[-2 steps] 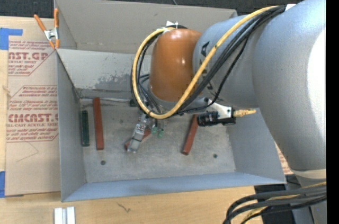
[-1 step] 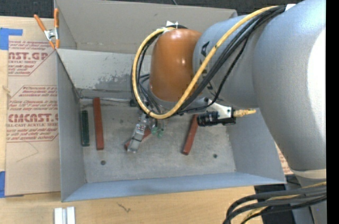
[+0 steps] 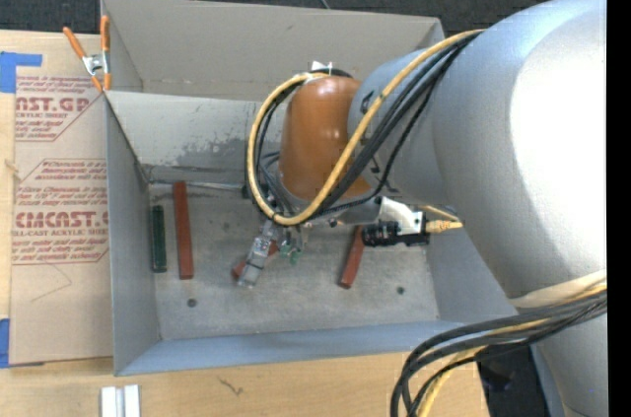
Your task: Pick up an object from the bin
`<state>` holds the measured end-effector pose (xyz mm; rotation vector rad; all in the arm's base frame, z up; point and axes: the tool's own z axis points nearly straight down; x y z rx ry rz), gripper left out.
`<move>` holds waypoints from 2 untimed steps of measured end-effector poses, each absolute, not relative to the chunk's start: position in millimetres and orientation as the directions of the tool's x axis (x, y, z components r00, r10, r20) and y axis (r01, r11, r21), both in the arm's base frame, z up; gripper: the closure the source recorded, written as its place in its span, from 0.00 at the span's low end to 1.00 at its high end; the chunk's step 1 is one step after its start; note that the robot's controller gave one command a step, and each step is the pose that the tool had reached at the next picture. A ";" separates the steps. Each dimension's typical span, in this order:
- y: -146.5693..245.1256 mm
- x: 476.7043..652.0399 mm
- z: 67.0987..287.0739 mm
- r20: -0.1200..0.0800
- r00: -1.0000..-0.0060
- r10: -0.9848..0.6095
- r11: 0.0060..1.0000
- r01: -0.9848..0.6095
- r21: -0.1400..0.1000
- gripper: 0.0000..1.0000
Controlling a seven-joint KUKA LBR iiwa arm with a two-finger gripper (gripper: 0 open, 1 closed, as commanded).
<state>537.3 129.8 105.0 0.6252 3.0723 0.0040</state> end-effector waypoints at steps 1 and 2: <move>128.8 528.4 69.8 0.000 -0.852 0.524 0.852 0.524 0.001 1.00; 128.8 528.4 69.8 0.000 -0.852 0.524 0.852 0.524 0.001 1.00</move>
Offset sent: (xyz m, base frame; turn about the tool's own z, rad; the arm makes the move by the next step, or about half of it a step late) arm 0.0000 0.0000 0.0000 0.0000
